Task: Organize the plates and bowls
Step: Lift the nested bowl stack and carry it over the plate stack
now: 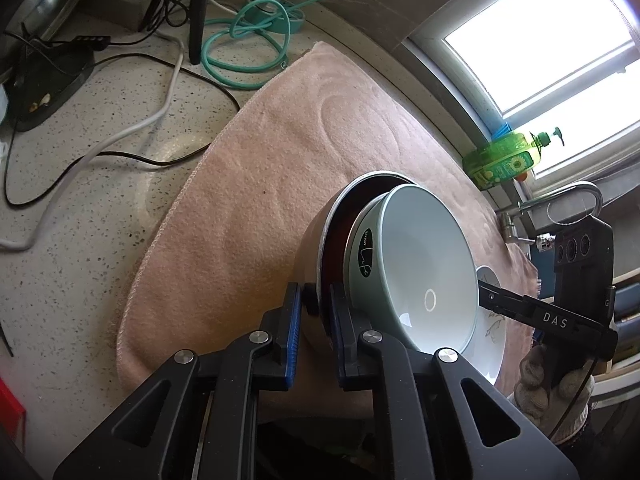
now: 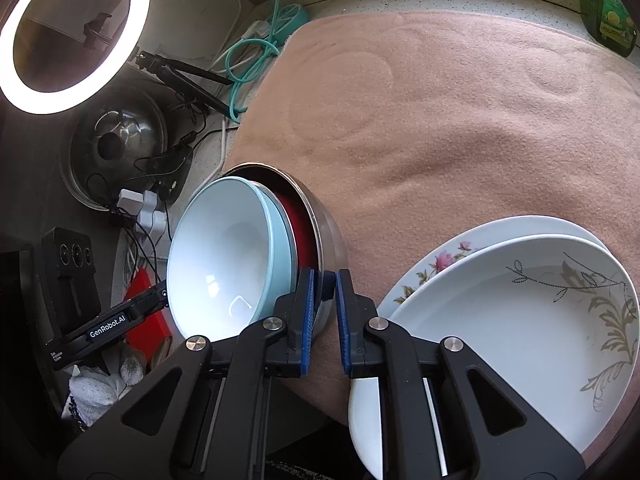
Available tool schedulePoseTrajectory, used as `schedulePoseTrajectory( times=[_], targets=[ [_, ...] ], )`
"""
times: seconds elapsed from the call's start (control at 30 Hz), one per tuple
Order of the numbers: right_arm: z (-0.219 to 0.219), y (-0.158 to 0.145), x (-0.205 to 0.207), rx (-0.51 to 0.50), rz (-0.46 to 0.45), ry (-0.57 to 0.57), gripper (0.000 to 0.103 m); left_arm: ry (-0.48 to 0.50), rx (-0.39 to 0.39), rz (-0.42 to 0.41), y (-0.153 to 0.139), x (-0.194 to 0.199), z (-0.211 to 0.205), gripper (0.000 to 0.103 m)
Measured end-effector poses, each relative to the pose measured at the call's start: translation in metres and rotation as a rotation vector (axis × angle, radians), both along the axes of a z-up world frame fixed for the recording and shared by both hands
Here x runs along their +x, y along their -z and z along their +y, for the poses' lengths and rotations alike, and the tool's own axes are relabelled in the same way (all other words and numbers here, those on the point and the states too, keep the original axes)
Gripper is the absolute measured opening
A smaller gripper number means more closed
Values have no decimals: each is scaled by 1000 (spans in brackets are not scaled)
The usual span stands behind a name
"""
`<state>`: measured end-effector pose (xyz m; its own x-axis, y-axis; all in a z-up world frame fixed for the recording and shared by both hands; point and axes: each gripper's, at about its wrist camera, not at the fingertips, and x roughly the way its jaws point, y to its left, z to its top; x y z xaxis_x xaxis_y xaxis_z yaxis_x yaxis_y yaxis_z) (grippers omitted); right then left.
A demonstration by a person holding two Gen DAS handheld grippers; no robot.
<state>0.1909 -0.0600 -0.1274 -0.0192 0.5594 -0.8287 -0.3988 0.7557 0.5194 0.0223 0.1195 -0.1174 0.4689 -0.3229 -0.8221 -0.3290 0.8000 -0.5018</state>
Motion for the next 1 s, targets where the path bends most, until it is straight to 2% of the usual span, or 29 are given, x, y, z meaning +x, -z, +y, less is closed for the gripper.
schedulePoseTrajectory(
  times=[0.33,0.63,1.0],
  targets=[
    [5,-3,-1,-38,-43,-16,11,53,88,-5,-6,5,-10,11],
    [5,-12,-2,-46,-76,-18,11,68,112,-12,-9,4,-12,11],
    [-6,-40,-4,-23,-127,5,11,84,122,-53,-31,8,-17,10]
  ],
)
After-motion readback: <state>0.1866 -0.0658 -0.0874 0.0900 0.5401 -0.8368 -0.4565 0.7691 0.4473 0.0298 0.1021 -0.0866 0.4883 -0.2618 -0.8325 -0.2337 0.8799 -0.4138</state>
